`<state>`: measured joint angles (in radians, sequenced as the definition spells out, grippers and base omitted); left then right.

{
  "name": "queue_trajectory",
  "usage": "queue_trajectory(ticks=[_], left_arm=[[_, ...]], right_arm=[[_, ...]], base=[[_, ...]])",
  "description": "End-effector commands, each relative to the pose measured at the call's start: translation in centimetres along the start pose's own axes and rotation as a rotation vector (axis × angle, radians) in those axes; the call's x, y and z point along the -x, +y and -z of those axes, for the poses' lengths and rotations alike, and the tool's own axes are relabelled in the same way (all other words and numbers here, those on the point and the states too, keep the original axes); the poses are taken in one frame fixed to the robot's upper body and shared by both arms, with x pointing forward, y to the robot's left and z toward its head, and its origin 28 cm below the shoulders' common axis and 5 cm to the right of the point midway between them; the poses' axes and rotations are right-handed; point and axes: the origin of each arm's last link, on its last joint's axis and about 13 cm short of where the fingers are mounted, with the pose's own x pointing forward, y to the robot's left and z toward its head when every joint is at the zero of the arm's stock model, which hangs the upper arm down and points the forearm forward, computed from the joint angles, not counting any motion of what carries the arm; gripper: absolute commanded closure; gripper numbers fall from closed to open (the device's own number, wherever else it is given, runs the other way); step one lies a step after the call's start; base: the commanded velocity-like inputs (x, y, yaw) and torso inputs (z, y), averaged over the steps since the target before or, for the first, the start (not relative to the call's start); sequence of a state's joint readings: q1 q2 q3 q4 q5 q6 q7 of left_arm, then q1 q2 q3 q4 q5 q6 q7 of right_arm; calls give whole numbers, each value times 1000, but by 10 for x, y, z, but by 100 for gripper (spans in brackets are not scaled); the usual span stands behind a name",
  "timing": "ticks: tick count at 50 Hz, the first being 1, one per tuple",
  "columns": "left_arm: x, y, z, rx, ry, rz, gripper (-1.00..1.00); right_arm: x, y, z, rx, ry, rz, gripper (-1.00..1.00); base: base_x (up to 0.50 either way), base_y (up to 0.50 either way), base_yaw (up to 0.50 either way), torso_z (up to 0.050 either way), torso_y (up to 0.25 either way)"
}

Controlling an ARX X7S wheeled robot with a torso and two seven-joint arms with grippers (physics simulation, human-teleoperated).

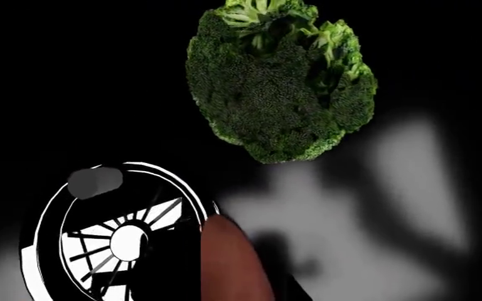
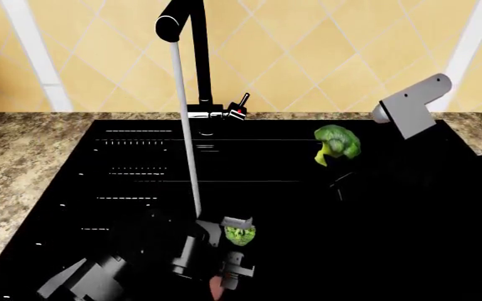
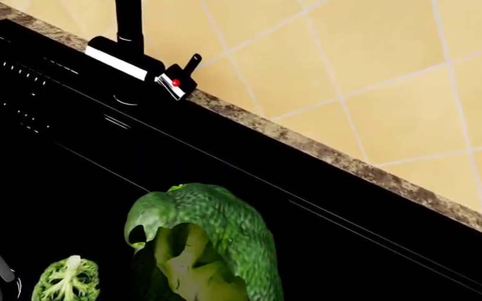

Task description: Pick the sweet potatos and broccolis from the sink and place them in one bowl. Place the broccoli in the other bowl. Then turn off the sink faucet.

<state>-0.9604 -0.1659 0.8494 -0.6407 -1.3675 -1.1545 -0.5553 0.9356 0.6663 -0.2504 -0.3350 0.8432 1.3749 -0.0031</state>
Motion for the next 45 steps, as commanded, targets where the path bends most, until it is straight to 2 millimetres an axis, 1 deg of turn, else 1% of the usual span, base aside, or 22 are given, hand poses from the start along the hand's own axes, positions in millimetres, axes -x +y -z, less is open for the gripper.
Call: queue_trajectory(ticks=[1,4,9,12,15,22,24,25,26,28,29,30,31,32,33,35,36,37,39,40,44,45], left_arm=[[-6,-8,6,90,-12,68,100],[-1,-6,6,95,-32,64,100],[16,-2,-3,112,-98,65,100],[26,-3,0,98,-128,82,100],[31,-4,4,93,-143,79,100],[54,-5,0,73,-192,120,100],[57,-4,0,63,-205,123,100],[60,-4,2,19,-219,142,100],[61,-4,2,13,-230,133,100],[65,-2,-1,-38,-310,100,100],[65,0,-4,-103,-423,4,100],[65,2,-5,-186,-491,-27,100],[68,3,-6,-112,-460,33,100],[70,3,-6,-117,-468,36,100],[76,2,-5,-132,-456,75,100],[85,2,-6,-158,-500,64,100],[91,4,-8,-209,-563,14,100],[93,4,-7,-280,-614,-17,100],[102,6,-11,-210,-618,11,100],[103,7,-13,-218,-649,-17,100],[117,13,-20,-218,-748,-35,100],[119,13,-20,-263,-784,-75,100]], right_arm=[[1,-1,0,1,-6,5,100],[0,-1,-1,3,-8,4,100],[0,0,-3,1,-16,6,100],[0,0,-5,-1,-26,2,100],[-3,0,-5,1,-31,1,100],[-5,1,-6,0,-42,7,100],[-5,1,-6,-3,-45,7,100],[-5,1,-6,-6,-47,7,100],[-5,2,-6,-8,-49,7,100],[-6,4,-4,-17,-43,-19,100],[-5,5,-4,-9,-43,-18,100],[-5,6,-4,-3,-70,-35,100],[-5,6,-4,2,-84,-28,100],[-5,6,-3,0,-83,-20,100],[-4,6,-3,-30,-120,-29,100],[-3,6,-1,-24,-132,-29,100],[-2,7,0,11,-147,-35,100],[-2,7,1,4,-144,-57,100],[-2,8,3,-9,-152,-58,100],[-2,8,4,-7,-151,-58,100],[-1,8,5,-100,-243,-14,100],[1,8,5,-127,-270,-5,100]], base=[[0,0,0,0,0],[0,0,-1,0,0],[0,0,0,0,0],[0,0,0,0,0],[0,0,0,0,0],[0,0,0,0,0],[0,0,0,0,0],[0,0,0,0,0],[0,0,0,0,0],[0,0,0,0,0],[0,0,0,0,0],[0,0,0,0,0],[0,0,0,0,0],[0,0,0,0,0],[0,0,0,0,0],[0,0,0,0,0],[0,0,0,0,0],[0,0,0,0,0],[0,0,0,0,0],[0,0,0,0,0],[0,0,0,0,0],[0,0,0,0,0]])
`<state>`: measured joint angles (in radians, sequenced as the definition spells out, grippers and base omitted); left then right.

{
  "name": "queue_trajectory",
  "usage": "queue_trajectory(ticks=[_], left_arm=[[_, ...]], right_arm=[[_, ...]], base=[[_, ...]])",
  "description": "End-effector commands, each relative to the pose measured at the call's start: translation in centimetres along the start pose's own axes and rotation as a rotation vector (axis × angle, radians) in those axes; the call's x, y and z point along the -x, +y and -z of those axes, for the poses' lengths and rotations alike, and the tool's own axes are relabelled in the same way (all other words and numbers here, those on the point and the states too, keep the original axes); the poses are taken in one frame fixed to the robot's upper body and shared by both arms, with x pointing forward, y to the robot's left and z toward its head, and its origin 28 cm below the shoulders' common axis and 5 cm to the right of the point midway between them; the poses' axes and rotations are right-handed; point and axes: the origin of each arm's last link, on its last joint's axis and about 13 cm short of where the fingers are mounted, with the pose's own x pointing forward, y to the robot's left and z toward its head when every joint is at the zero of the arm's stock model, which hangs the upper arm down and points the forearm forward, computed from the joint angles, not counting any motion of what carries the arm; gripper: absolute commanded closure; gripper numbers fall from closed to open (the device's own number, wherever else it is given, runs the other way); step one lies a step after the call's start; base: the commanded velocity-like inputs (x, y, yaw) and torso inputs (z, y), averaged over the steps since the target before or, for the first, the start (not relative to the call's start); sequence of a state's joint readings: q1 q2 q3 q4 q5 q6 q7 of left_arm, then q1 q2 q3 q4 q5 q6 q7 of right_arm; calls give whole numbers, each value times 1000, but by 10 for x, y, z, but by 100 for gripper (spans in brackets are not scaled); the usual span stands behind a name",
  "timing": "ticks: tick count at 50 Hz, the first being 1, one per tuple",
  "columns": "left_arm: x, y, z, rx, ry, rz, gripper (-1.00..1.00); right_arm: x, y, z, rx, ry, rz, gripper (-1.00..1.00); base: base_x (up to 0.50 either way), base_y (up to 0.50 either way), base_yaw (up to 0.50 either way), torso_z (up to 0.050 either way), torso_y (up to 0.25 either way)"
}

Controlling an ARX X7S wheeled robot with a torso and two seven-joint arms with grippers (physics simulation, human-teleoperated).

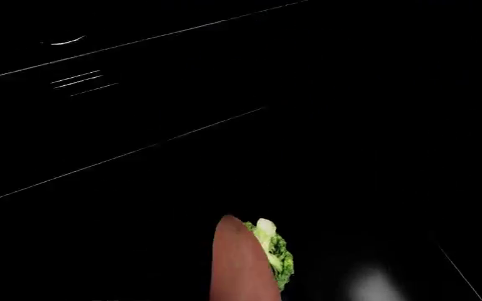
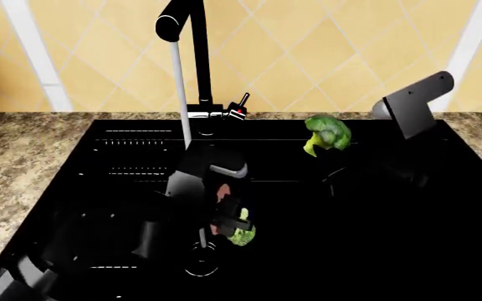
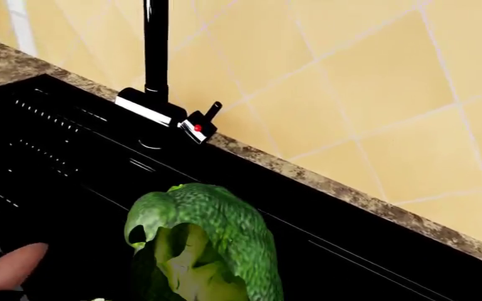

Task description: Pick the sweet potatos and broccolis from the sink and place them in one bowl. Place the broccoli in the other bowl. Then turn off the sink faucet.

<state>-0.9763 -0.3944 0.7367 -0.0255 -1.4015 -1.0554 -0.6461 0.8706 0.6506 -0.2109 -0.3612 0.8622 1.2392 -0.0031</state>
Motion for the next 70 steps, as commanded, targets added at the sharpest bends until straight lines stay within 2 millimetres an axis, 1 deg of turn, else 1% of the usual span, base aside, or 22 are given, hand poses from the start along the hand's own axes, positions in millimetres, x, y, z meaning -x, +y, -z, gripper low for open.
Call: queue_trajectory(ticks=[1,2,7,8,9,10,11,12,13,14,15,16,18,19,20,26,27,34,42,45,49,70], left_arm=[[28,8,-24,-74,-298,-9,100],[30,9,-25,-110,-289,-50,100],[37,19,-32,-84,-413,-62,100],[37,20,-30,-89,-428,-123,100],[37,20,-29,-134,-503,-204,100],[38,20,-27,-226,-587,-189,100],[38,21,-26,-196,-609,-204,100],[39,23,-24,-139,-598,-146,100],[39,23,-23,-161,-585,-123,100],[39,25,-20,-289,-505,-44,100],[42,26,-21,-216,-561,-83,100],[42,26,-20,-229,-552,-97,100],[46,26,-17,-224,-614,-39,100],[46,25,-15,-235,-608,-62,100],[45,28,-12,-163,-618,-71,100],[40,34,-4,-155,-615,-72,100],[40,35,-3,-156,-613,-72,100],[47,41,-6,-154,-632,-104,100],[48,37,-7,-150,-644,-97,100],[50,37,-9,-141,-653,-99,100],[55,37,-8,-139,-664,-95,100],[50,37,-3,-129,-650,-88,100]], right_arm=[[5,0,3,-114,-153,43,100],[6,1,4,-129,-166,39,100],[15,7,7,-137,-191,78,100],[17,8,8,-136,-190,83,100],[18,10,10,-148,-187,92,100],[19,12,12,-147,-184,91,100],[20,13,12,-152,-183,94,100],[21,14,12,-155,-188,94,100],[22,15,12,-155,-190,95,100],[23,16,11,-156,-197,96,100],[25,17,10,-163,-208,99,100],[25,18,10,-174,-213,99,100],[26,19,11,-187,-223,112,100],[26,19,11,-185,-227,120,100],[27,20,11,-188,-233,127,100],[26,25,17,-203,-237,136,100],[25,27,19,-181,-218,123,100],[27,27,21,-169,-201,132,100],[29,28,22,-167,-187,137,100],[26,28,25,-169,-185,128,100],[22,30,27,-168,-174,117,100],[25,30,28,-174,-178,127,100]], base=[[0,0,0,0,0],[0,0,0,0,0],[0,0,0,0,0],[0,0,0,0,0],[0,0,0,0,0],[0,0,0,0,0],[0,0,0,0,0],[0,0,0,0,0],[0,0,0,0,0],[0,0,0,0,0],[0,0,0,0,0],[0,0,0,0,0],[0,0,0,0,0],[0,0,0,0,0],[0,0,0,0,0],[0,0,0,0,0],[0,0,0,0,0],[0,0,0,0,0],[0,0,0,0,0],[-61,0,0,0,0],[-256,0,0,0,0],[-483,0,0,0,1]])
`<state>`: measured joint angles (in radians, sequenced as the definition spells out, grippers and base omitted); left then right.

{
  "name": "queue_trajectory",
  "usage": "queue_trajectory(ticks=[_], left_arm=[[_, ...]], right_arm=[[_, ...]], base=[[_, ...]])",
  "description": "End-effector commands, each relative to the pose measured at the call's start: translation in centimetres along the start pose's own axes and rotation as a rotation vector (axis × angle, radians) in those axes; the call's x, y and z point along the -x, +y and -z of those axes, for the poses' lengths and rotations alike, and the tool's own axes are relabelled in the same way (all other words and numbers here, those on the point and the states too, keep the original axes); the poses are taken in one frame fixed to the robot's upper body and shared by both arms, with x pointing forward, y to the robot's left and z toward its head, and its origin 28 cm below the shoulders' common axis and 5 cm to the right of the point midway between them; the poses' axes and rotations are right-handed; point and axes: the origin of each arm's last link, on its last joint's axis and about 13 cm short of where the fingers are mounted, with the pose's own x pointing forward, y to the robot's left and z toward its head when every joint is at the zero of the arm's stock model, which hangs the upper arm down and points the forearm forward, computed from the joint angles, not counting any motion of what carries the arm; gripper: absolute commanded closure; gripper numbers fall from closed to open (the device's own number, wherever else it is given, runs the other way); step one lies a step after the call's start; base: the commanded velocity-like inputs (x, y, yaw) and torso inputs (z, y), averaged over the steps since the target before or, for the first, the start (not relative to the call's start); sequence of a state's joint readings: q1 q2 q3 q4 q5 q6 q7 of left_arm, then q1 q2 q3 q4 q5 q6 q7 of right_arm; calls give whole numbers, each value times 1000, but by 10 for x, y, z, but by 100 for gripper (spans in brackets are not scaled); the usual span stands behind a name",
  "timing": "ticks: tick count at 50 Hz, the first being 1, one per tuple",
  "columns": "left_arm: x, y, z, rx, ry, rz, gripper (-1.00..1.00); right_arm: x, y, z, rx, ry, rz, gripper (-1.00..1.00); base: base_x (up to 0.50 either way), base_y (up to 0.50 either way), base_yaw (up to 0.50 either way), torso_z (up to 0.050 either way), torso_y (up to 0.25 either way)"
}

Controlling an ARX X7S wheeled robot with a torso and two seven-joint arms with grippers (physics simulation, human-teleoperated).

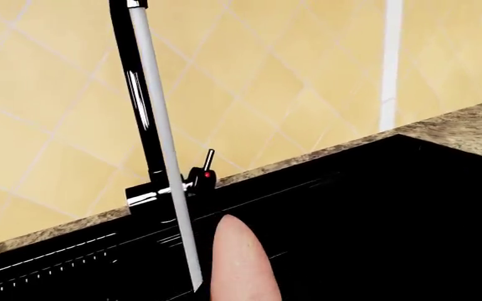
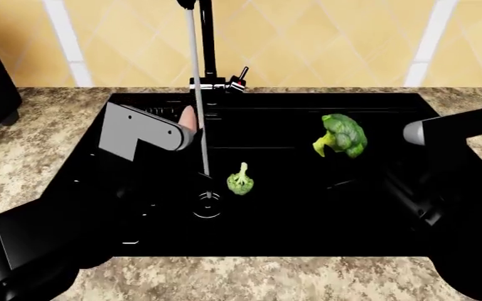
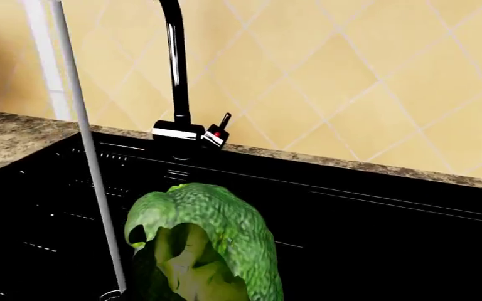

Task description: Pick the sweet potatos and broccolis from the sink and place them in one bowl. Place the broccoli in the other bowl. Then turn off the sink faucet.

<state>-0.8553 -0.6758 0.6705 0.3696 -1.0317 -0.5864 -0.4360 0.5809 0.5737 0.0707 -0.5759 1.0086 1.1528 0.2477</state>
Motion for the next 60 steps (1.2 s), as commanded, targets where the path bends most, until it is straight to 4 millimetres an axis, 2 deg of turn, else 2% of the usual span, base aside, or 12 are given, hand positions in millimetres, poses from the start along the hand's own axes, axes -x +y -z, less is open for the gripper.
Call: queue_trajectory(ticks=[1,25,30,60], left_arm=[[0,1,1,8,-2,-5,100],[0,-1,6,12,8,1,100],[0,-1,5,12,6,-2,100],[-1,0,5,20,-3,-6,100]], right_arm=[[2,-1,0,5,-9,6,100],[5,0,3,-11,-14,15,100],[3,0,7,4,-11,11,100],[4,-2,4,13,-24,30,100]], base=[[-457,-12,0,0,0],[-332,-243,0,0,0],[-27,-430,0,0,0],[0,-492,0,0,0]])
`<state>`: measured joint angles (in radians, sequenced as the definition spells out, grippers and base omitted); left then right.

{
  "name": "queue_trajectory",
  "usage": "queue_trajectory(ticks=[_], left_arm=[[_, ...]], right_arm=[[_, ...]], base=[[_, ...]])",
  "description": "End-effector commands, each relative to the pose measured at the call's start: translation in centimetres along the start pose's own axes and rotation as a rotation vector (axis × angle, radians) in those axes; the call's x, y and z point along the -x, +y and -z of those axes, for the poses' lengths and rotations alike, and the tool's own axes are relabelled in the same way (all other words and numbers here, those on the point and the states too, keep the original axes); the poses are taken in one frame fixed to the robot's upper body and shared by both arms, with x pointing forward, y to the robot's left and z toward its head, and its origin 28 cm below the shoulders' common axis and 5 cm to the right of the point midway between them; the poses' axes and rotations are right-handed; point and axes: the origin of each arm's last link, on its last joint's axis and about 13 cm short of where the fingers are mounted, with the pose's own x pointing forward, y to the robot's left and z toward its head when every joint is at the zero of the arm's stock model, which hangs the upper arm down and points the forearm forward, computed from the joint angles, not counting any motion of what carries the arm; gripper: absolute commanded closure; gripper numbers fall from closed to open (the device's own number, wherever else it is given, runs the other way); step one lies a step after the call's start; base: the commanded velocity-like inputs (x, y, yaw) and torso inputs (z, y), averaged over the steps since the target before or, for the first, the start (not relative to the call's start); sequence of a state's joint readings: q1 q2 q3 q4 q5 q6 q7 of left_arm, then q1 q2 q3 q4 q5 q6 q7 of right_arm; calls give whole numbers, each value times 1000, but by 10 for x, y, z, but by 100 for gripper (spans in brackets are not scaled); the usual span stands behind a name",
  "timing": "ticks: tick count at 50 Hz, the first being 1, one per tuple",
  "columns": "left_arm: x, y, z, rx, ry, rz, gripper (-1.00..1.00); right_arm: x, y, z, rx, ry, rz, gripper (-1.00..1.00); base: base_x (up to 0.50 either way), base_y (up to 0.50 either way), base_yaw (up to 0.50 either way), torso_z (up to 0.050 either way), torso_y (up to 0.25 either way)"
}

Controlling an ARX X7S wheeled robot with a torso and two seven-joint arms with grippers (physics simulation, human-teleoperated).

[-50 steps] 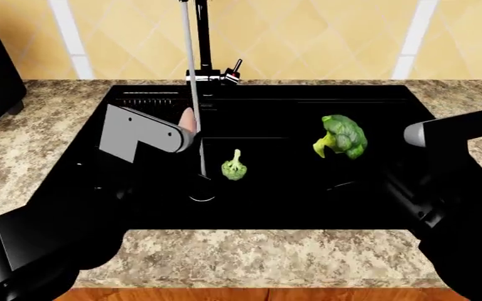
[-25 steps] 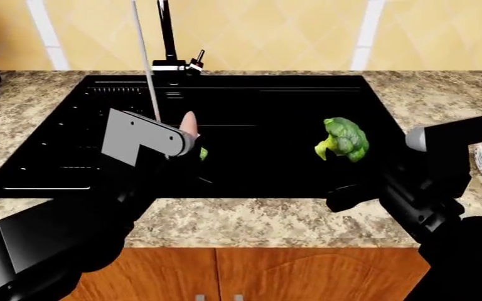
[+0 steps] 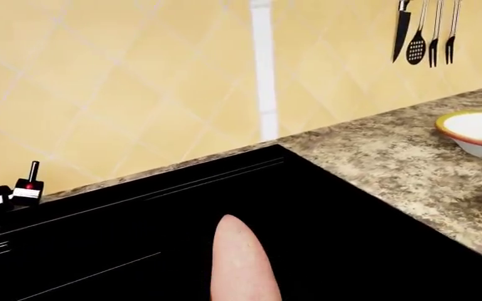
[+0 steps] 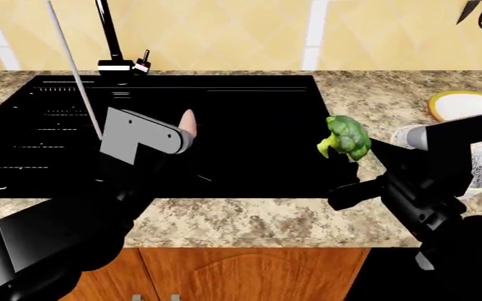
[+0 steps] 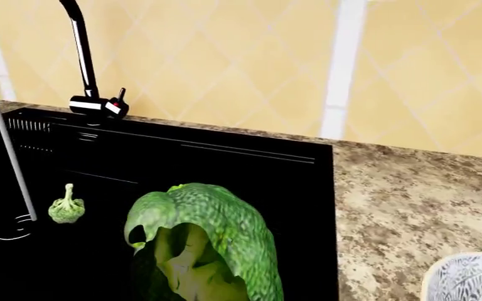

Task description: Pick the sweet potatos and broccolis from the sink and place them in one bowl. Place the broccoli in the other bowl. Then turn off the sink faucet.

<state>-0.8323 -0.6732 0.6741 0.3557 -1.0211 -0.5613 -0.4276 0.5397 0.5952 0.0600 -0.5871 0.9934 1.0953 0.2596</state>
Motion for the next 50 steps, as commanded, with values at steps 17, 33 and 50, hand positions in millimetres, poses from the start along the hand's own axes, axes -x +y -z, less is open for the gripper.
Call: queue_trajectory(ticks=[17,33,50], left_arm=[[-1,-1,-5,6,-20,-1,100],[-2,-1,-8,6,-24,4,100],[-3,-1,-15,-6,-36,5,100]], right_arm=[[6,-3,-8,-2,-24,16,100],[7,-6,-10,5,-34,34,100],[2,-15,-5,7,-21,56,100]], base=[[-74,-296,0,1,0],[-161,-355,0,0,0],[0,-500,0,0,0]])
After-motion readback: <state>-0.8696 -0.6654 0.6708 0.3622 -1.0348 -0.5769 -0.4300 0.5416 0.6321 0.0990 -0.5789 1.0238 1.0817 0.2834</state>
